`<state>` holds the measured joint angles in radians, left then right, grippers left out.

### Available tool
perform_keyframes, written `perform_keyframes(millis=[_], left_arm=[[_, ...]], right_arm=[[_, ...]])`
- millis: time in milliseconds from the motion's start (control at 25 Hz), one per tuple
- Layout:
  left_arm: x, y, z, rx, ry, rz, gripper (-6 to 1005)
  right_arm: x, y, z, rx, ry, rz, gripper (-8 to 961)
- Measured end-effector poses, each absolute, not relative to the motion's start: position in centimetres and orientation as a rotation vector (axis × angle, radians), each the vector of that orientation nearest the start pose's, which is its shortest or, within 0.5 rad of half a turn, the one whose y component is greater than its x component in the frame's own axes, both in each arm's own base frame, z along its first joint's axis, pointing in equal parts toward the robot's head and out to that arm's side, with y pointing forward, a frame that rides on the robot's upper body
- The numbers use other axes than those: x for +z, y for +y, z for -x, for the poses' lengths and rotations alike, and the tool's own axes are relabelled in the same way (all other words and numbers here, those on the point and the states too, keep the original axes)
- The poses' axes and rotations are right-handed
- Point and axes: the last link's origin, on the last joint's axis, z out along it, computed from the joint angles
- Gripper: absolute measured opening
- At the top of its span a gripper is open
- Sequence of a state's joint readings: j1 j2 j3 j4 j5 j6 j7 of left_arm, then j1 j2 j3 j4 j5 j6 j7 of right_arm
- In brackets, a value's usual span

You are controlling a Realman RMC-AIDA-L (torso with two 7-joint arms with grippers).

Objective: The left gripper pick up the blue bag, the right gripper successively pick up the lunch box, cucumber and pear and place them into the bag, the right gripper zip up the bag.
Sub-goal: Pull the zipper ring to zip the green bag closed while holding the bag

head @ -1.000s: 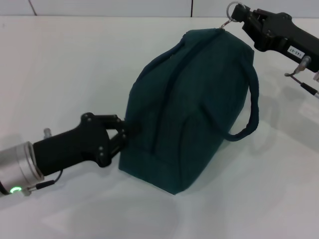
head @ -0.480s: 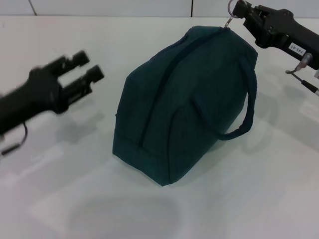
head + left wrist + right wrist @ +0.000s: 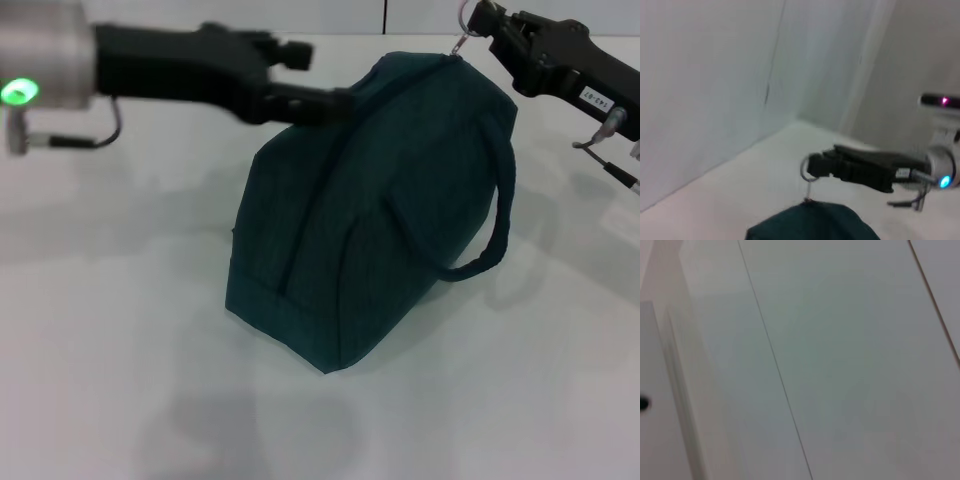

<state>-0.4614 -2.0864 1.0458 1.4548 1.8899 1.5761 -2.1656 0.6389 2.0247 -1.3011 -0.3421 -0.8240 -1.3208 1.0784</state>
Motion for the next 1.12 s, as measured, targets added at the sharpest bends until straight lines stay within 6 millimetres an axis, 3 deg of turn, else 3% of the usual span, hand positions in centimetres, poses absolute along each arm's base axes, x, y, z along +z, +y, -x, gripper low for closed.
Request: perform_keyframes(millis=[160, 280, 720, 920, 1120], left_arm=[[4.7, 34.2, 9.8, -0.334, -0.605, 2.763, 889], [3.6, 34.7, 8.7, -0.209, -0.629, 2.734, 886], [2.3, 35.5, 9.2, -0.173, -0.755, 2.741, 875], [2.1, 35.3, 9.1, -0.157, -0.704, 2.76, 870], [1.9, 35.2, 8.9, -0.158, -0.684, 2.771, 698]], right_arm=[[-0.7, 38.5, -19.5, 1.283, 0.538, 2.275, 3], [-0.7, 38.5, -19.5, 1.282, 0.536, 2.28, 3], [-0.8, 38.6, -19.3, 1.28, 0.533, 2.284, 4], [-0.8, 38.6, -19.3, 1.279, 0.533, 2.284, 4], [-0.8, 38.6, -19.4, 1.277, 0.537, 2.281, 4]])
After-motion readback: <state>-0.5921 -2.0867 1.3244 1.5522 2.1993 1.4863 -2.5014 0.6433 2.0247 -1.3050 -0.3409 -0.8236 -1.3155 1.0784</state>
